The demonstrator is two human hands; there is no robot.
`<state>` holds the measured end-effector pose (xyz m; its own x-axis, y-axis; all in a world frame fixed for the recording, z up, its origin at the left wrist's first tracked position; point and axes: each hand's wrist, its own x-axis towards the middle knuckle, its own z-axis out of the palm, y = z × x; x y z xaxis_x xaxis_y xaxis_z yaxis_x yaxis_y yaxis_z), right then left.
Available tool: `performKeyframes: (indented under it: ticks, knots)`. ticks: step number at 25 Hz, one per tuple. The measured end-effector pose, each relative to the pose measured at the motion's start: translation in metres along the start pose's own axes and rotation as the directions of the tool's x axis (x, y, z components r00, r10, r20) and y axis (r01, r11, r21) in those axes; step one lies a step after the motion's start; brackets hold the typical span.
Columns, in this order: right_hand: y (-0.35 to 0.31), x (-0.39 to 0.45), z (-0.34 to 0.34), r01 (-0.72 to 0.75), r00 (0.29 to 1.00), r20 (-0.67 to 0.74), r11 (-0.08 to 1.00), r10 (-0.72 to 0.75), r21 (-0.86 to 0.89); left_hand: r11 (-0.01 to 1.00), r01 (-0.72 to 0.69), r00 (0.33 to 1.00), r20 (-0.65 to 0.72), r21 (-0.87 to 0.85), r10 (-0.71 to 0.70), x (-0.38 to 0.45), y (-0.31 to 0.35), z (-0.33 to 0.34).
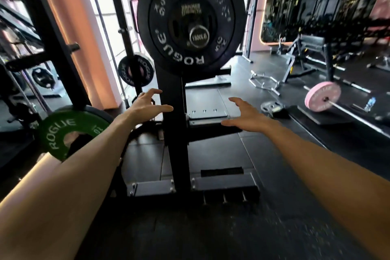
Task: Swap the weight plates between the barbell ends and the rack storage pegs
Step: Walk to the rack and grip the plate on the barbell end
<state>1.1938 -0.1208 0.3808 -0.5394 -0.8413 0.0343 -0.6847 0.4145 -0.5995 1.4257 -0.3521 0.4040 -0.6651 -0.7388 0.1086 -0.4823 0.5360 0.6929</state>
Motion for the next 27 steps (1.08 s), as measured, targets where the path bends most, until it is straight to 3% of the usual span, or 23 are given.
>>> performKeyframes:
  ticks: [6,14,22,27]
  knots:
    - [-0.053,0.026,-0.087,0.109,0.979,-0.173,0.994,-0.109,-0.012,0.991,-0.127,0.982,-0.139,0.034,0.130,0.038,0.061,-0.063]
    - [-0.101,0.058,-0.176,0.226,0.921,-0.305,0.970,-0.242,-0.087,0.972,-0.233,0.941,-0.247,0.023,0.232,0.073,0.137,-0.120]
    - [-0.101,0.098,-0.206,0.268,0.889,-0.333,0.947,-0.313,-0.174,0.966,-0.216,0.919,-0.306,0.141,0.250,0.099,0.161,-0.115]
    - [-0.093,0.147,-0.198,0.229,0.904,-0.317,0.951,-0.288,-0.209,0.975,-0.193,0.934,-0.286,0.107,0.216,0.142,0.154,-0.105]
